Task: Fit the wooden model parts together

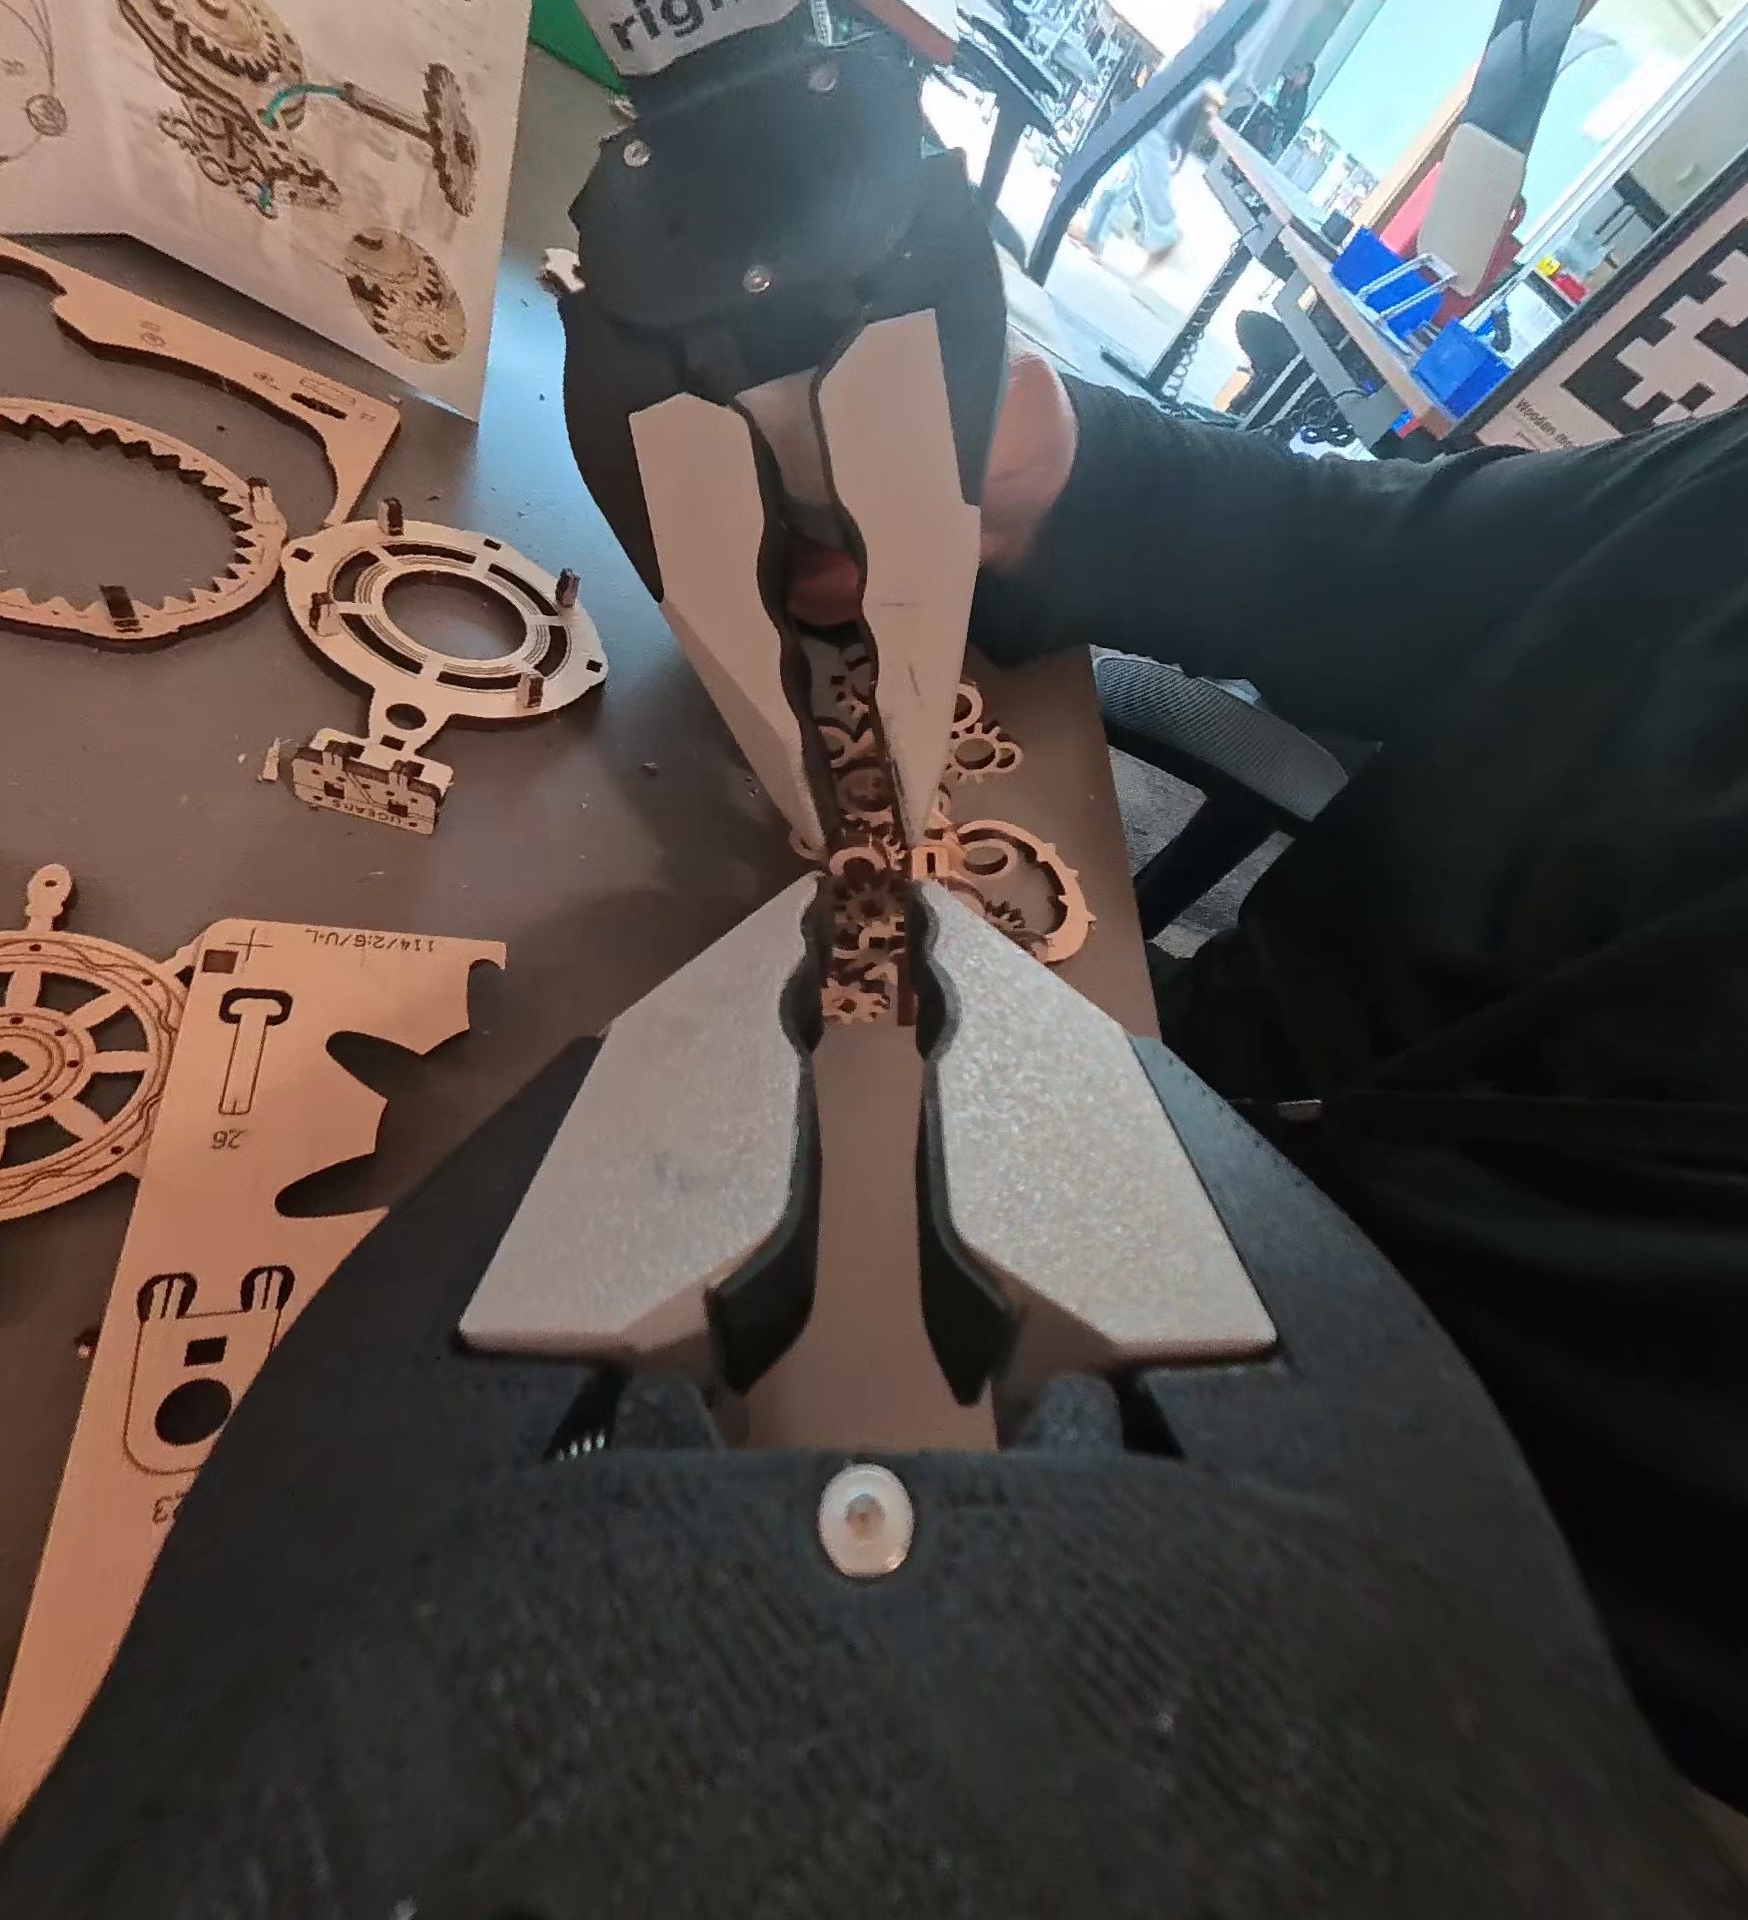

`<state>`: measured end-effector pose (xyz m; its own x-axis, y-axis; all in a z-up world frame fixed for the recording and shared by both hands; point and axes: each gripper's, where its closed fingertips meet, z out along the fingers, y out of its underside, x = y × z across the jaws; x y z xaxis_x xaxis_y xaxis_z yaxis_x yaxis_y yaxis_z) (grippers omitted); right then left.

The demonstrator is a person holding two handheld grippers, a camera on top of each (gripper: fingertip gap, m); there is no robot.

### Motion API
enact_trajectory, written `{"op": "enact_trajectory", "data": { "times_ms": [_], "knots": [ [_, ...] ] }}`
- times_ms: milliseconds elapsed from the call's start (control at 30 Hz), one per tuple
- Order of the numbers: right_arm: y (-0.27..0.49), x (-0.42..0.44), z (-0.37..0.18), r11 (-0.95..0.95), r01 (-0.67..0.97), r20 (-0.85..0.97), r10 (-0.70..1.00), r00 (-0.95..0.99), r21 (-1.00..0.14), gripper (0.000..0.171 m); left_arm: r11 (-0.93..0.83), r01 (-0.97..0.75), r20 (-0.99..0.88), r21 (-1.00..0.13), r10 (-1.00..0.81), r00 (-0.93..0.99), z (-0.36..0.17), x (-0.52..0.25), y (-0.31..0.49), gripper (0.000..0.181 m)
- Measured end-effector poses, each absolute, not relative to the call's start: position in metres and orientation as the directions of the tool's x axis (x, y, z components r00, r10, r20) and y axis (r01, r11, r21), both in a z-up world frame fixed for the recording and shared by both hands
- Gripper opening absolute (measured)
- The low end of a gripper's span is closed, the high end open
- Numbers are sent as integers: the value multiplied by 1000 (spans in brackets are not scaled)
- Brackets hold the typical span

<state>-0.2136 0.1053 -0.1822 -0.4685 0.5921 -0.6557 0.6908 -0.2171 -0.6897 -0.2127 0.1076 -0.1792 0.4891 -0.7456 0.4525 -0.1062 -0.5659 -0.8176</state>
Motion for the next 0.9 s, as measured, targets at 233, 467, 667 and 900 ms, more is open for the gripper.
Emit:
{"op": "enact_trajectory", "data": {
  "times_ms": [233,467,667,900],
  "knots": [
    [106,-213,-182,-240,695,-672,585,-454,-678,8,-428,-223,247,-876,-794,555,-179,-211,108,10],
    [104,-209,-180,-257,709,-707,538,-459,-656,8,-158,-478,-144,-864,-833,534,-178,-206,105,9],
    [103,-210,-181,-214,695,-662,580,-475,-686,8,-117,-556,-195,-823,-861,470,-179,-207,102,9],
    [114,-216,-180,-167,629,-540,701,-465,-759,9,-349,-340,109,-873,-820,562,-175,-214,117,8]
  ]
}}
